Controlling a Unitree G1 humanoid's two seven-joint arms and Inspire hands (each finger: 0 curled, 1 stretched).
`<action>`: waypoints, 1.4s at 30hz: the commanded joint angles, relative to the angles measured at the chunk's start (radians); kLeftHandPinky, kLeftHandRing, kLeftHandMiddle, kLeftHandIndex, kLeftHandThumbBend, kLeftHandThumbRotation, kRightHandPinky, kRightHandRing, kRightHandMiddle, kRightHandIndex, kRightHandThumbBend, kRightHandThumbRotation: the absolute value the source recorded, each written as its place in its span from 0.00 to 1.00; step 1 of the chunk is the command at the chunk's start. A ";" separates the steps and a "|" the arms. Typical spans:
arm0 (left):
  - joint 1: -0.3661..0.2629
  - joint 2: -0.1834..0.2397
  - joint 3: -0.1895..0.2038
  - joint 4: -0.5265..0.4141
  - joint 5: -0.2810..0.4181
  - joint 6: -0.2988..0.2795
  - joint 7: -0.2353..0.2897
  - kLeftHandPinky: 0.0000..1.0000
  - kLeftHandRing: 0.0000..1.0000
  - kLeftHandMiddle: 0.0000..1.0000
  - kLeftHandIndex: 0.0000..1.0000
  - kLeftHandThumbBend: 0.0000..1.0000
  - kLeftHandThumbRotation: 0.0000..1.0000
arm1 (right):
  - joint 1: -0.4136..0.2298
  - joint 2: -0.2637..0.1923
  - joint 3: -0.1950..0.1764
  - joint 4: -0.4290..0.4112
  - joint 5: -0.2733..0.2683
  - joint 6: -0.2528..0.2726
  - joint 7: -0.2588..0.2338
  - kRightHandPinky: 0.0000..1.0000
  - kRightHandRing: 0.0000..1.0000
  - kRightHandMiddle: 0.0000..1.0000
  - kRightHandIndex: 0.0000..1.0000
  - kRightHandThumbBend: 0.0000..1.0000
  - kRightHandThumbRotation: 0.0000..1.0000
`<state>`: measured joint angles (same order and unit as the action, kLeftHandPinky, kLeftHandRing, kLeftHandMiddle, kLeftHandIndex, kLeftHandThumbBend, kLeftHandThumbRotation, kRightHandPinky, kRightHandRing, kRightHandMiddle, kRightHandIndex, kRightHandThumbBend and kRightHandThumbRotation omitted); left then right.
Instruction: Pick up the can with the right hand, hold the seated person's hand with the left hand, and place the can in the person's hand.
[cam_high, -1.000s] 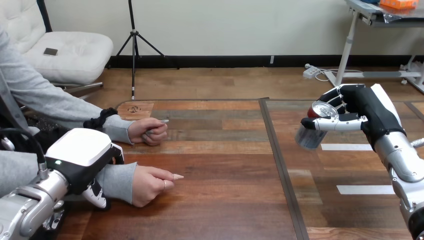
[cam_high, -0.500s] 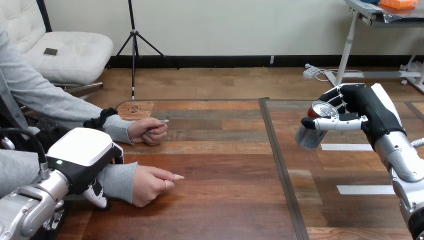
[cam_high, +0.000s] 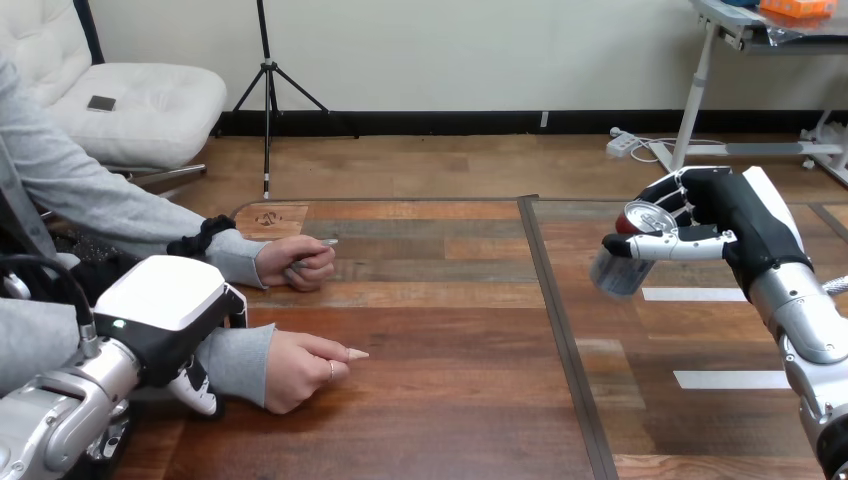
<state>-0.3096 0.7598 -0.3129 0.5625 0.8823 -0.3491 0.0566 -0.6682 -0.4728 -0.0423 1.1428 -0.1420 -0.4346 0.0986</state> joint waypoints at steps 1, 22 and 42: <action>-0.061 -0.017 -0.001 -0.001 -0.032 0.004 -0.013 0.48 0.54 0.57 0.55 0.96 0.00 | -0.042 -0.003 -0.021 -0.073 0.023 -0.031 -0.011 0.36 0.38 0.42 0.44 0.87 0.00; -0.061 -0.030 0.004 0.010 -0.053 -0.004 0.001 0.43 0.48 0.51 0.51 0.95 0.00 | -0.044 -0.004 -0.017 -0.074 0.034 -0.020 -0.010 0.37 0.38 0.42 0.44 0.86 0.00; -0.065 -0.045 0.011 0.029 -0.112 -0.025 0.011 0.28 0.32 0.37 0.38 0.87 0.00 | -0.047 -0.005 -0.018 -0.068 0.041 -0.025 0.004 0.34 0.36 0.41 0.43 0.87 0.00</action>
<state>-0.3147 0.7252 -0.3128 0.5868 0.7925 -0.3605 0.0435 -0.6683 -0.4729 -0.0423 1.1419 -0.1196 -0.4346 0.1018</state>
